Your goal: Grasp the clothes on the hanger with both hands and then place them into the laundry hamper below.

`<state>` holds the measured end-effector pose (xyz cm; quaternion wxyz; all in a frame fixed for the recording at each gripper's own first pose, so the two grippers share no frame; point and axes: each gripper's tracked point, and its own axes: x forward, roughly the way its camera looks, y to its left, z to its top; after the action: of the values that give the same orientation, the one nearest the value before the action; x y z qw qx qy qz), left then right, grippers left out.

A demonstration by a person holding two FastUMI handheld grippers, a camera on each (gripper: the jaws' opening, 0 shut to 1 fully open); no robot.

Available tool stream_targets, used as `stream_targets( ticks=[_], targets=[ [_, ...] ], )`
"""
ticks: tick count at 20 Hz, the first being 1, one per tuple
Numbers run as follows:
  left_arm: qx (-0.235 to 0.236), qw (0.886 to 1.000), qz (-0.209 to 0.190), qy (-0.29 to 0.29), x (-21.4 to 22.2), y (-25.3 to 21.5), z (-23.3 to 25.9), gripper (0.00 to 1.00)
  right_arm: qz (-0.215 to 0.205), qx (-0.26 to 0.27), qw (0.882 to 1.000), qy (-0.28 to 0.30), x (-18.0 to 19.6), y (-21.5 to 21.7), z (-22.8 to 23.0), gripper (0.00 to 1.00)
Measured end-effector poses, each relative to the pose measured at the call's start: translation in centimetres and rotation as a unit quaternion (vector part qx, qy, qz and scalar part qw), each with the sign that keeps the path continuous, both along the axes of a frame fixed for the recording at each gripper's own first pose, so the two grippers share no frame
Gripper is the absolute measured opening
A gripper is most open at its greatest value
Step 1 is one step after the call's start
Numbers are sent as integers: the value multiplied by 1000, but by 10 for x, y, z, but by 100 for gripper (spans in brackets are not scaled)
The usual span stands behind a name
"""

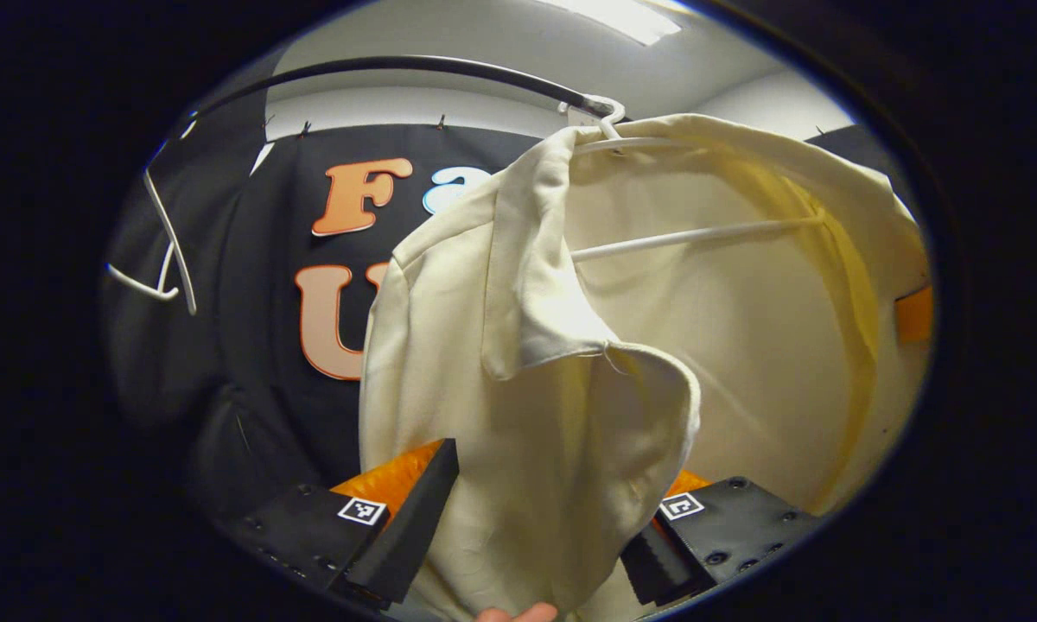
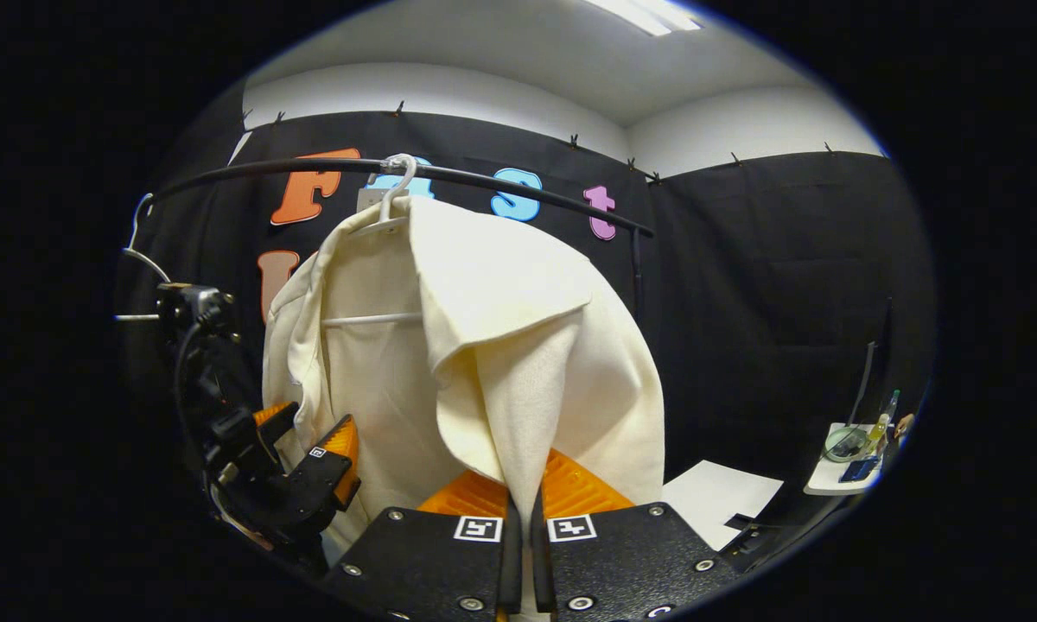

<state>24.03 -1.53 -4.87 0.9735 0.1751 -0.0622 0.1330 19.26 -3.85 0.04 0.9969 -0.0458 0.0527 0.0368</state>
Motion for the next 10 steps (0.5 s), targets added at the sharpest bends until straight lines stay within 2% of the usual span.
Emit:
stream_targets(
  ticks=[3,9,10],
  targets=[
    [42,997,55,-16,-13,29,14,87,8,5,1000,4,-1,8,-3,5],
    [130,981,142,-37,-33,89,46,49,18,1,1000,1,-9,17,-6,5],
    [144,977,153,-43,-38,93,52,47,19,1,1000,0,-10,18,-5,5]
  ],
)
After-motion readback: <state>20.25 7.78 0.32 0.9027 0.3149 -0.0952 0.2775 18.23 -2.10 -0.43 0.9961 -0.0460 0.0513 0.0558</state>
